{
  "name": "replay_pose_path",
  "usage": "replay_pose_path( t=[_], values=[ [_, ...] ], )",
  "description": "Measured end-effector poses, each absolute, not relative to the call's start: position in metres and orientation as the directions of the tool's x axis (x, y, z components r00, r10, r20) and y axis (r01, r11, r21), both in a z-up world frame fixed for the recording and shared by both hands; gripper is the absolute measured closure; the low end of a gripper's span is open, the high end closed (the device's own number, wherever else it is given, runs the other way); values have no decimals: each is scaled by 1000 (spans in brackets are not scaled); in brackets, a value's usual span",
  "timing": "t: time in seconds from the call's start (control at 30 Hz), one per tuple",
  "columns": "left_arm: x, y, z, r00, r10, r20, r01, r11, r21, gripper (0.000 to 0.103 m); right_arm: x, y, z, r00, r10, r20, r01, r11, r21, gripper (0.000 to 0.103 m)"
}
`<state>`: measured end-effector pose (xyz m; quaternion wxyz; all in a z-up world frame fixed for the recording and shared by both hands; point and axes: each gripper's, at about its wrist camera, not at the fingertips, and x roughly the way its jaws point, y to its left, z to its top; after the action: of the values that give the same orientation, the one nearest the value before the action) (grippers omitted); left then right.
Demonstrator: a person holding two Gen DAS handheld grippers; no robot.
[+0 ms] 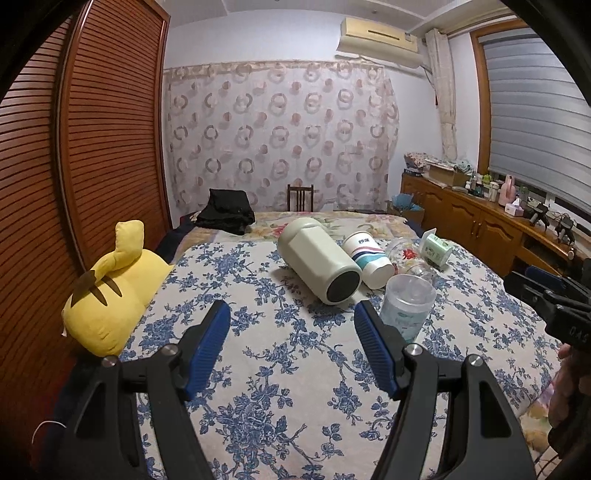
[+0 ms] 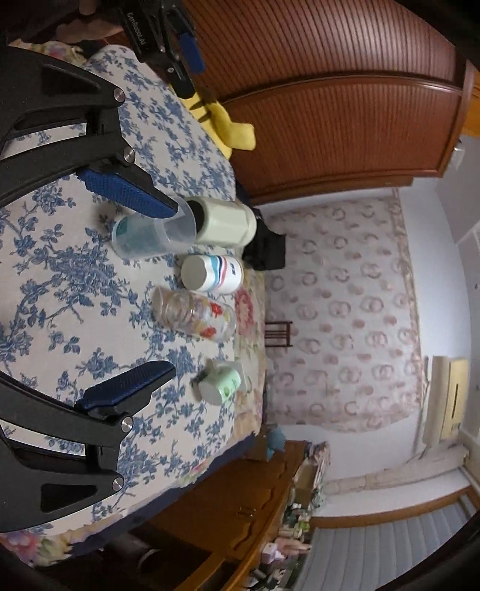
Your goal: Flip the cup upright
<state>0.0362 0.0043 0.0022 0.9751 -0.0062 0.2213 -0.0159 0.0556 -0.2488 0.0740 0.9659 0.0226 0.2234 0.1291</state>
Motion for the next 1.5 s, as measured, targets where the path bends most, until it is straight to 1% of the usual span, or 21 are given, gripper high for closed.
replay_pose_path(
  t=[0.33, 1.5],
  values=[
    [35, 7, 2, 905, -17, -426, 13, 1000, -12, 34, 51, -256, 72, 871, 259, -418, -235, 966, 109, 22],
    [35, 8, 2, 905, -17, -425, 12, 1000, -13, 34, 50, -253, 73, 871, 258, -418, -235, 966, 106, 22]
  ],
)
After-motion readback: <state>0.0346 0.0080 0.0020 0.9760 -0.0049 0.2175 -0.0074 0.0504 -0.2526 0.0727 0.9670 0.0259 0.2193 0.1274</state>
